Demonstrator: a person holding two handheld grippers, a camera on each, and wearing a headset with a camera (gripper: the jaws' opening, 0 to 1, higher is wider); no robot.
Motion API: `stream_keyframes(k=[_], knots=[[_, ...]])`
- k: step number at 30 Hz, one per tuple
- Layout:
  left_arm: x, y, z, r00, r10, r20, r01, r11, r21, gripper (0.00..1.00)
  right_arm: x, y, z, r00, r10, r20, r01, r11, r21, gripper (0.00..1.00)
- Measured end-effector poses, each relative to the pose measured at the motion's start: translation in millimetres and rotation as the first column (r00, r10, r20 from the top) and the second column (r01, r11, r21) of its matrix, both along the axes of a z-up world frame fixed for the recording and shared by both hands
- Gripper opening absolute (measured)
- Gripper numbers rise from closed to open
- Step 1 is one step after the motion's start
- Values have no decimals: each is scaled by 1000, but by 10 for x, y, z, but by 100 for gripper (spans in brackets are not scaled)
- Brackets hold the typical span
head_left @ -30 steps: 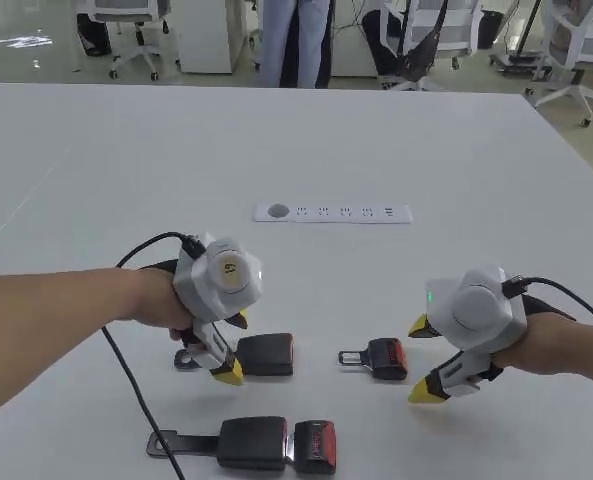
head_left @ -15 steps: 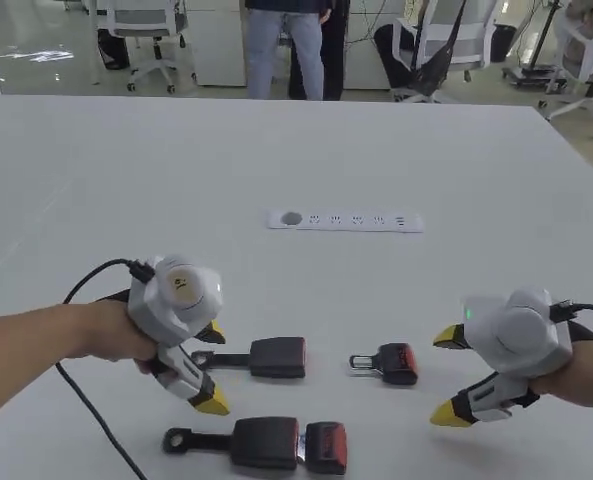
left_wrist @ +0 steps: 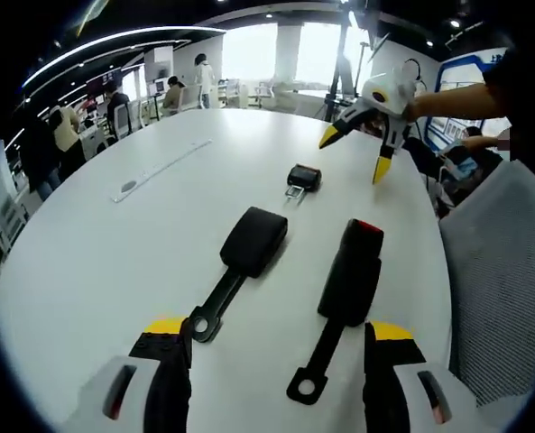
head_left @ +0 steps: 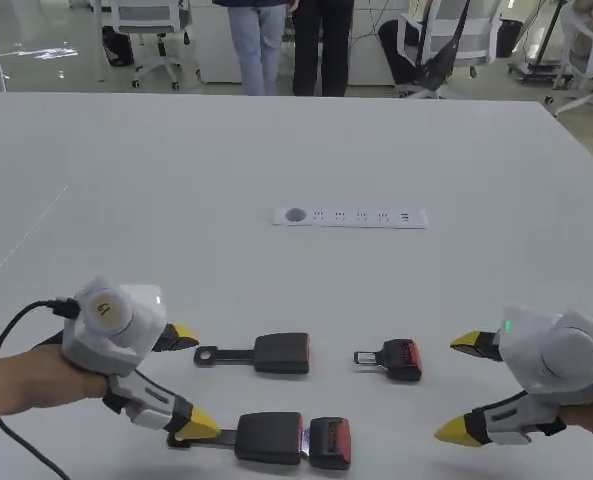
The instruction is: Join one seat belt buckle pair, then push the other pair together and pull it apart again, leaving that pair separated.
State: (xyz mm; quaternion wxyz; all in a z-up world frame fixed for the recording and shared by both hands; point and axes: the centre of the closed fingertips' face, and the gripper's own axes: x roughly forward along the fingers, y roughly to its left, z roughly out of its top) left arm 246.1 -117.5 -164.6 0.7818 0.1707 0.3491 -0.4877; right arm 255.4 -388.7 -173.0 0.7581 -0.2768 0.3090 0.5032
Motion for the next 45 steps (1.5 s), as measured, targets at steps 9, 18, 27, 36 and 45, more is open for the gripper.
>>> stream_keyframes(k=[9,18,27,36,45], knots=[[-218,27,37,997,68,49,-62,991,-121,92,-148,69,115,996,-82,32,79,994,77,77],[-378,27,85,978,176,114,-157,975,-160,97,-248,145,138,975,-217,54,203,960,195,90],[-412,-67,237,947,260,189,-212,946,-244,100,-412,254,150,960,-272,63,244,927,287,100],[-455,-40,185,935,301,189,-238,925,-295,100,-455,269,61,955,-285,76,245,909,337,100],[-415,-14,221,928,323,184,-251,909,-332,100,-476,301,90,951,-306,55,264,889,374,100]])
